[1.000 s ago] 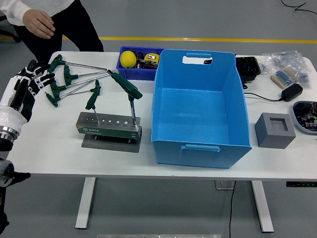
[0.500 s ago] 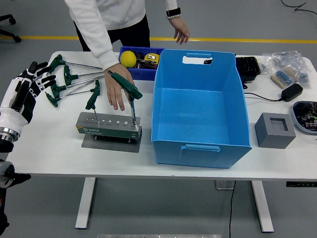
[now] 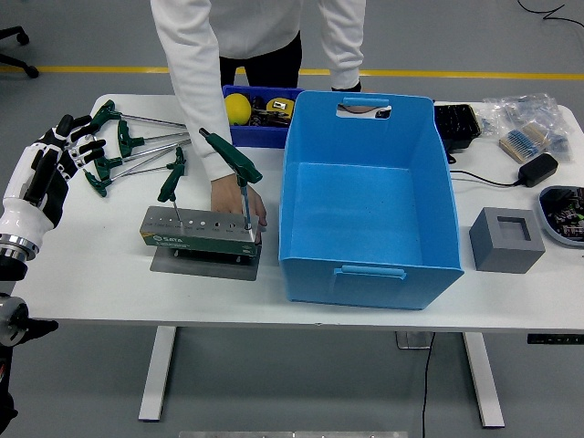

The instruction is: Lift tool from toolbox,place it in box,lift tool from toolbox,place it in box

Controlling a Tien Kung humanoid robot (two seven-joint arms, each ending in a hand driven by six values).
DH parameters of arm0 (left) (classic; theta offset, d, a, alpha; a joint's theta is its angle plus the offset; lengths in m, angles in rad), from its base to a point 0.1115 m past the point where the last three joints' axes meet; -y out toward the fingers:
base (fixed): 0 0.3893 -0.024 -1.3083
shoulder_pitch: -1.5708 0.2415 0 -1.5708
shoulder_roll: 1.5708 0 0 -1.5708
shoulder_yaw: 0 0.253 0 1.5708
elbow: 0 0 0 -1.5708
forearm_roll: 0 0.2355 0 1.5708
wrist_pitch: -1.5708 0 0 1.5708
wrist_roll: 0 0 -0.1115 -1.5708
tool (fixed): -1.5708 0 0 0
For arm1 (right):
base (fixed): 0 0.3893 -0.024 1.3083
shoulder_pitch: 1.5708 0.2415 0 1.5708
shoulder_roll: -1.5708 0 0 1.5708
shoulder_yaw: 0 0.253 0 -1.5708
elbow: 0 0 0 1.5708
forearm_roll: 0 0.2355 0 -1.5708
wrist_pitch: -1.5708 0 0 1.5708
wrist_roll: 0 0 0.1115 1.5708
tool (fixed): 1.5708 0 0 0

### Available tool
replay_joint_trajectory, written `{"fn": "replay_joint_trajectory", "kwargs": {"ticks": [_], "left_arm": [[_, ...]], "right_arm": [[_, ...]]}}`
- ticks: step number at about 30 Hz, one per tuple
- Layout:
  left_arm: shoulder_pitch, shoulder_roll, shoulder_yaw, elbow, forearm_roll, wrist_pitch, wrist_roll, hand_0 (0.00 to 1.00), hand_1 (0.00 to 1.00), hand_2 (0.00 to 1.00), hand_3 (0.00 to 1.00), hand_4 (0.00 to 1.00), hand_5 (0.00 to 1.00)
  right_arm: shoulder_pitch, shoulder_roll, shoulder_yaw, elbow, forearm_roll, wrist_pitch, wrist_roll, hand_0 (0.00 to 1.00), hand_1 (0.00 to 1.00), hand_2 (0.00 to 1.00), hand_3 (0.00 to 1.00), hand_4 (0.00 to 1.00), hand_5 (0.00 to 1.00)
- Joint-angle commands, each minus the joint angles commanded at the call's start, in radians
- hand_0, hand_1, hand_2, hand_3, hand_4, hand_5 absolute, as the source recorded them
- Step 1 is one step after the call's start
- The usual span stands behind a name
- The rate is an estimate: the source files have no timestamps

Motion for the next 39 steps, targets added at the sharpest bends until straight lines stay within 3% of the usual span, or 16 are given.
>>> {"fn": "replay_joint_trajectory", "kwargs": {"ticks": [5,6,8,11,12,17,18,23,24,25,27,31,36,39], "left_arm": [[-0.002,0.008,0.01,-0.009,0.057,0.004,-0.016,0.734,0.729,0.813,0.768,0.941,0.808],[-0.005,0.014,0.016,-0.012,0.083,0.006,-0.024,0.764,0.778,0.858,0.785,0.946,0.775],[-0.016,0.032,0.035,-0.019,0.15,0.009,-0.045,0.764,0.778,0.858,0.785,0.946,0.775],[-0.052,0.082,0.088,-0.028,0.269,0.013,-0.081,0.764,0.778,0.858,0.785,0.946,0.775],[-0.067,0.101,0.109,-0.03,0.307,0.013,-0.091,0.831,0.854,0.914,0.814,0.982,0.685],[-0.174,0.199,0.252,-0.035,0.519,0.021,-0.135,0.831,0.854,0.914,0.814,0.982,0.685],[-0.198,0.215,0.281,-0.035,0.558,0.019,-0.14,0.931,0.945,0.986,0.872,0.998,0.557],[-0.321,0.28,0.449,-0.025,0.772,-0.002,-0.147,0.931,0.945,0.986,0.872,0.998,0.557],[-0.347,0.291,0.481,-0.018,0.81,-0.007,-0.147,0.991,0.994,0.998,0.929,0.998,0.494],[-0.369,0.299,0.514,-0.012,0.849,-0.012,-0.146,0.991,0.994,0.998,0.929,0.998,0.494],[-0.417,0.311,0.578,0.008,0.906,-0.022,-0.134,0.991,0.994,0.998,0.929,0.998,0.494],[-0.491,0.311,0.682,0.054,0.918,-0.05,-0.099,0.998,0.998,0.998,0.963,0.998,0.485],[-0.538,0.294,0.748,0.116,0.939,-0.06,-0.074,0.998,0.998,0.998,0.963,0.998,0.485],[-0.558,0.279,0.762,0.151,0.943,-0.044,-0.073,0.984,0.98,0.985,0.933,0.998,0.508]], "right_arm": [[0.0,-0.001,0.0,0.0,0.0,0.001,-0.001,0.728,0.704,0.759,0.598,0.838,0.725],[0.0,-0.001,-0.001,0.0,0.001,0.001,-0.001,0.728,0.703,0.759,0.597,0.839,0.726],[0.001,-0.001,0.0,0.0,0.001,0.001,-0.001,0.728,0.703,0.759,0.597,0.839,0.726],[0.002,-0.002,-0.001,-0.001,0.003,0.001,-0.001,0.728,0.703,0.759,0.597,0.839,0.726],[0.002,-0.002,-0.002,-0.001,0.003,0.001,-0.001,0.728,0.703,0.759,0.598,0.838,0.726],[0.003,-0.004,-0.008,-0.001,0.005,0.0,-0.002,0.728,0.703,0.759,0.598,0.838,0.726],[0.002,-0.004,-0.009,-0.001,0.006,0.0,-0.002,0.727,0.705,0.759,0.597,0.838,0.727],[0.001,-0.006,-0.01,-0.001,0.01,0.0,-0.003,0.727,0.705,0.759,0.597,0.838,0.727],[0.001,-0.006,-0.011,-0.001,0.01,0.0,-0.003,0.729,0.705,0.759,0.598,0.838,0.727],[0.001,-0.006,-0.012,-0.001,0.01,0.0,-0.003,0.729,0.705,0.759,0.598,0.838,0.727],[0.001,-0.007,-0.014,-0.001,0.011,0.0,-0.003,0.729,0.705,0.759,0.598,0.838,0.727],[0.001,-0.008,-0.02,-0.001,0.014,0.0,-0.003,0.729,0.706,0.759,0.597,0.839,0.728],[0.001,-0.009,-0.023,-0.001,0.018,0.0,-0.003,0.729,0.706,0.759,0.597,0.839,0.728],[0.002,-0.01,-0.027,-0.001,0.019,0.0,-0.002,0.729,0.706,0.759,0.597,0.839,0.727]]}}
